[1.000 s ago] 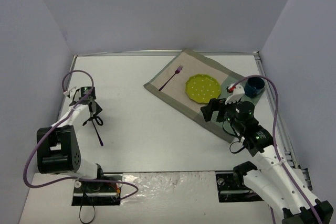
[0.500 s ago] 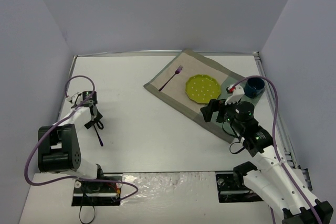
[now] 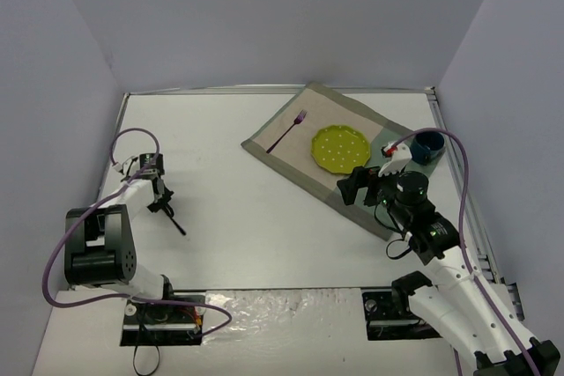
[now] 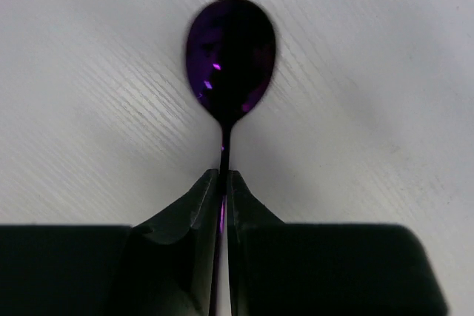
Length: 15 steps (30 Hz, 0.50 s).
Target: Set the dinner table for one person
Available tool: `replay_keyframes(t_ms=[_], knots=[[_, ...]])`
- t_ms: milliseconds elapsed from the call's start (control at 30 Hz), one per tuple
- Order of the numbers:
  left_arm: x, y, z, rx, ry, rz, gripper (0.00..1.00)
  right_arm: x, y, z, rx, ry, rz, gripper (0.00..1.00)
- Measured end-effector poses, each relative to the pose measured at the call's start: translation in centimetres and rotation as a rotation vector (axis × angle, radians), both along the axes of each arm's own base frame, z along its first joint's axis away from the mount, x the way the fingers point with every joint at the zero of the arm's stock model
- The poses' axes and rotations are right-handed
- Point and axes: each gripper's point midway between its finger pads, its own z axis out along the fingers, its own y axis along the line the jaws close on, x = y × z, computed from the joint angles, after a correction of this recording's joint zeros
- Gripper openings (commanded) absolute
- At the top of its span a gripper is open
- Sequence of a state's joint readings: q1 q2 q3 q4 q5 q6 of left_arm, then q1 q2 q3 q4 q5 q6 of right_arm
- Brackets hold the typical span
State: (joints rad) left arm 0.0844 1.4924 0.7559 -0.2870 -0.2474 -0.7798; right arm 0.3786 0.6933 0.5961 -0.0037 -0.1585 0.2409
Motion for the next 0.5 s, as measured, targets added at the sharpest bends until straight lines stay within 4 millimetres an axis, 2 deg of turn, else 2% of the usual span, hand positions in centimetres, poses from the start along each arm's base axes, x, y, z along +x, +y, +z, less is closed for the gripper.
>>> replay_keyframes(t_ms=[133,233,333,500], knots=[[0.2,-0.5,0.0,-0.006,-0.006,-0.015,0.00,0.0,0.0,0.1,0.001,-0.002,0.000,1.00],[0.6,-2.5,0.0,0.003,-0.007,-0.081,0.00,0.0,0.0,0.2,0.003,-0.006,0.000,1.00],[1.1,-6.4,0.1,0.008,-0.007,-0.209,0.00,-0.1,0.0,0.4,0.006,-0.012,-0.001,1.00],[1.3,-14.0,0.3,0.001,0.006,-0.448,0.00,-0.2,-0.1,0.7,0.015,-0.020,-0.003,1.00]])
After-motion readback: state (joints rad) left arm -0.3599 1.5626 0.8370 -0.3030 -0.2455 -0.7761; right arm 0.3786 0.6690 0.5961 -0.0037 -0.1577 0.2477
